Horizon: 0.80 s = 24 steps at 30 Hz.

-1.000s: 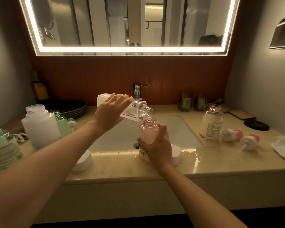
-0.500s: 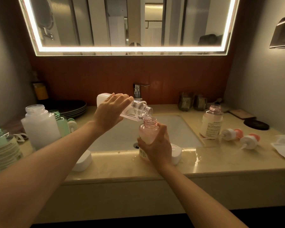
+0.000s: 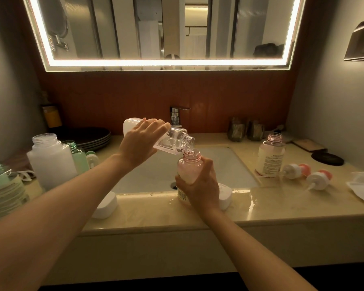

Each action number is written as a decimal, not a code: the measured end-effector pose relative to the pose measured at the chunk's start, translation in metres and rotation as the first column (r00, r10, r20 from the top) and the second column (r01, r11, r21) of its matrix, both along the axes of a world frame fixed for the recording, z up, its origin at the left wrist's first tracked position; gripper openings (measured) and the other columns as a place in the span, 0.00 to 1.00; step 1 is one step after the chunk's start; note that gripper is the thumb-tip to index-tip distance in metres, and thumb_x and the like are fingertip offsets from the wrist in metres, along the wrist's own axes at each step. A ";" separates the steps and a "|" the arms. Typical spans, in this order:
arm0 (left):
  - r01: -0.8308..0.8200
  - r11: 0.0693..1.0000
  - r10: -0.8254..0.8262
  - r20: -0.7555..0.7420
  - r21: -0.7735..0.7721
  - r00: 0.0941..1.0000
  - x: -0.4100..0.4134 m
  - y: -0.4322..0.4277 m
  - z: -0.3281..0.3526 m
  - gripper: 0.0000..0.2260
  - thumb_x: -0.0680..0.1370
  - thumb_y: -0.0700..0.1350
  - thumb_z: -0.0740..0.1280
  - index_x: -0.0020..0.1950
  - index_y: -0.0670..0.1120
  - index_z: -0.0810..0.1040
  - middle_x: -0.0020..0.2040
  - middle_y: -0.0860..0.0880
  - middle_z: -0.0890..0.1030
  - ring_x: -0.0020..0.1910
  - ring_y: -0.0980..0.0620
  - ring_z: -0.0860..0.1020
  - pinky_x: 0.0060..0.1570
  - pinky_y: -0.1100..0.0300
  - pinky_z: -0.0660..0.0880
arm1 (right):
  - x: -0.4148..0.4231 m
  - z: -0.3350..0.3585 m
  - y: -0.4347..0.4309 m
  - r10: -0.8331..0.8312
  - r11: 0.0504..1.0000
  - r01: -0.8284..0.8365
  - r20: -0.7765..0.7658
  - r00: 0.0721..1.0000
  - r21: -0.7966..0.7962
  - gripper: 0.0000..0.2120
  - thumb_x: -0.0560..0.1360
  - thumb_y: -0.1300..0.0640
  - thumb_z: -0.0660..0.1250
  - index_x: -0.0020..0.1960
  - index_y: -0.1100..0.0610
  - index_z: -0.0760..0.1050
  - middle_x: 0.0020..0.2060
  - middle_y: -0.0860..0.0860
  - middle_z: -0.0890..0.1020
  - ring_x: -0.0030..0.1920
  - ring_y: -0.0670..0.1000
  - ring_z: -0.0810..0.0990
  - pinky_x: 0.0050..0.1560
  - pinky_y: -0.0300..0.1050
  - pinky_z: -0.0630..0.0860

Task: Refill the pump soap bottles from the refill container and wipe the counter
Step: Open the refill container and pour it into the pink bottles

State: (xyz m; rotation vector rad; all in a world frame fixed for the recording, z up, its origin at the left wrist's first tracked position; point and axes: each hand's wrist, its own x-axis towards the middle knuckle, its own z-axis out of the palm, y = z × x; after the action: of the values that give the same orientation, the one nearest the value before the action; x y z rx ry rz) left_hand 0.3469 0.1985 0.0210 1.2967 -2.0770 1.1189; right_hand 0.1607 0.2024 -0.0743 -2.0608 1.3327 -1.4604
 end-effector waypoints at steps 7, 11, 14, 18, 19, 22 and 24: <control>-0.001 1.000 0.001 0.004 0.007 1.000 0.000 0.000 0.001 0.37 0.56 0.38 0.81 0.60 0.44 0.68 0.54 0.41 0.80 0.51 0.41 0.80 0.49 0.46 0.76 | 0.000 0.000 0.000 0.003 1.000 -0.003 0.004 1.000 -0.002 0.36 0.65 0.45 0.74 0.58 0.45 0.49 0.62 0.55 0.71 0.57 0.53 0.73 0.52 0.45 0.75; -0.011 1.000 0.011 0.016 0.018 1.000 0.000 0.000 0.001 0.36 0.56 0.38 0.81 0.60 0.44 0.68 0.54 0.41 0.79 0.52 0.41 0.80 0.50 0.46 0.76 | 0.000 0.000 -0.001 -0.005 1.000 0.005 -0.006 1.000 0.004 0.36 0.66 0.44 0.74 0.58 0.45 0.49 0.62 0.54 0.71 0.58 0.52 0.73 0.53 0.44 0.75; -0.017 0.999 0.017 0.022 0.029 1.000 0.000 0.000 0.003 0.36 0.57 0.39 0.81 0.60 0.44 0.68 0.55 0.41 0.79 0.52 0.41 0.79 0.51 0.46 0.75 | 0.001 0.000 -0.001 0.002 1.000 -0.002 0.004 1.000 -0.002 0.37 0.65 0.44 0.74 0.58 0.45 0.49 0.62 0.54 0.71 0.58 0.52 0.73 0.53 0.45 0.75; -0.019 0.999 0.019 0.010 0.037 1.000 0.000 0.000 0.002 0.36 0.57 0.39 0.81 0.60 0.44 0.68 0.55 0.41 0.79 0.52 0.41 0.80 0.51 0.46 0.75 | 0.001 0.000 -0.001 0.001 1.000 0.000 0.011 1.000 -0.013 0.37 0.65 0.45 0.74 0.58 0.45 0.49 0.62 0.55 0.71 0.58 0.53 0.73 0.53 0.48 0.77; -0.020 0.999 0.020 0.006 0.037 1.000 0.000 0.001 0.002 0.36 0.57 0.39 0.81 0.60 0.44 0.68 0.55 0.41 0.80 0.52 0.41 0.80 0.51 0.46 0.75 | 0.001 0.000 -0.001 -0.001 1.000 0.001 0.007 1.000 -0.012 0.37 0.65 0.45 0.74 0.58 0.45 0.49 0.62 0.55 0.71 0.58 0.53 0.73 0.53 0.48 0.77; -0.020 0.999 0.020 -0.002 0.044 1.000 0.000 0.001 0.002 0.35 0.57 0.39 0.81 0.60 0.44 0.69 0.55 0.41 0.79 0.52 0.41 0.80 0.50 0.46 0.76 | 0.001 -0.001 -0.002 0.000 1.000 0.000 0.011 1.000 -0.017 0.37 0.65 0.45 0.74 0.59 0.45 0.49 0.62 0.55 0.71 0.58 0.53 0.73 0.53 0.47 0.77; -0.021 0.999 0.021 -0.013 0.046 1.000 -0.001 0.001 0.001 0.35 0.58 0.39 0.81 0.60 0.43 0.69 0.55 0.41 0.79 0.52 0.41 0.80 0.50 0.46 0.76 | 0.001 -0.002 -0.002 0.002 1.000 -0.002 0.012 1.000 -0.018 0.37 0.65 0.45 0.74 0.58 0.46 0.49 0.62 0.55 0.71 0.58 0.52 0.73 0.52 0.45 0.76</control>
State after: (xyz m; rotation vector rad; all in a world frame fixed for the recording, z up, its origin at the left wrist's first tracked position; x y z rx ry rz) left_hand 0.3463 0.1998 0.0220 1.3466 -2.0948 1.0744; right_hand 0.1618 0.2002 -0.0760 -2.0603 1.3178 -1.4869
